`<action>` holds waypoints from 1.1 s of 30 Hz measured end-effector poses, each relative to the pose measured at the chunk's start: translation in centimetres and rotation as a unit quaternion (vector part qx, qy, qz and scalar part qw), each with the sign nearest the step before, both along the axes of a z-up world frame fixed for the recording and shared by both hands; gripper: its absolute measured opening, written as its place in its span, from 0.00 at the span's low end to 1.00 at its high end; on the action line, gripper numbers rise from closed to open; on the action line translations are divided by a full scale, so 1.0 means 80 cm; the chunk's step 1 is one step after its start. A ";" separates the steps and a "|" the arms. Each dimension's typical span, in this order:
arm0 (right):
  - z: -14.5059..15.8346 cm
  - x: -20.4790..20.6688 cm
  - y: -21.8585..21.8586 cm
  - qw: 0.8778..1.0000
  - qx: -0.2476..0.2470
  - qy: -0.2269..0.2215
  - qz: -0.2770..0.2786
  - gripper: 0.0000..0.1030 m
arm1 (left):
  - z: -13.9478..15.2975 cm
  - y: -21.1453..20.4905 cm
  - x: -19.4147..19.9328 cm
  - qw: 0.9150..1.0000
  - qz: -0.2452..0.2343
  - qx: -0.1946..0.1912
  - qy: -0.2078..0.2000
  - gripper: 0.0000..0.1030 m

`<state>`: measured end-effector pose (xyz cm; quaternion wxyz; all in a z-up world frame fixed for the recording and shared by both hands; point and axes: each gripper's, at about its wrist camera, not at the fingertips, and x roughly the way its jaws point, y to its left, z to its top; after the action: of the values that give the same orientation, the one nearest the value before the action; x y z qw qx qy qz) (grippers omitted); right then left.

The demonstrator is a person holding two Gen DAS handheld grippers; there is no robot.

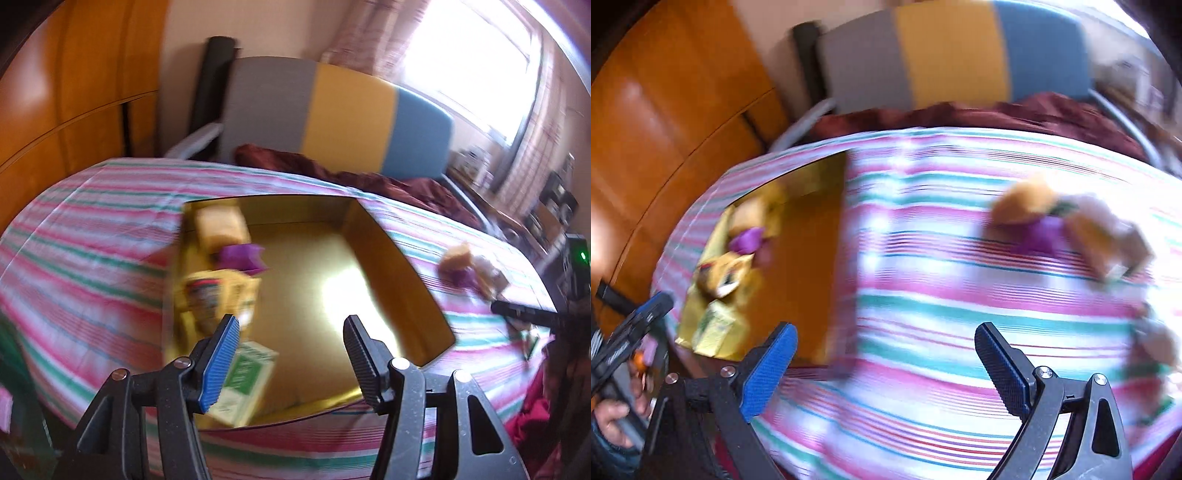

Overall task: Organize objects
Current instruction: 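Grasp the white sock roll with the left gripper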

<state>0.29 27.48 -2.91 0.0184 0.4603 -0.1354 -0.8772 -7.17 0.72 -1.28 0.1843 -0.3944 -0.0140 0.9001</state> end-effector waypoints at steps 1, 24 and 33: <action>0.005 0.006 0.023 1.000 0.005 0.000 -0.018 0.95 | 0.002 0.014 0.001 1.000 -0.017 -0.002 0.000 0.58; -0.007 0.134 0.352 0.897 -0.216 0.112 -0.368 1.00 | -0.020 0.381 0.046 0.942 -0.329 -0.010 -0.071 0.66; -0.013 0.142 0.352 0.886 -0.253 0.131 -0.366 1.00 | -0.034 0.484 0.049 0.923 -0.375 -0.011 -0.080 0.78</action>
<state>11.64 55.61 -3.93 -0.1704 0.2392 -0.5080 -0.8098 -3.25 39.42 -3.98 0.5026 -0.4438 0.1302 0.7304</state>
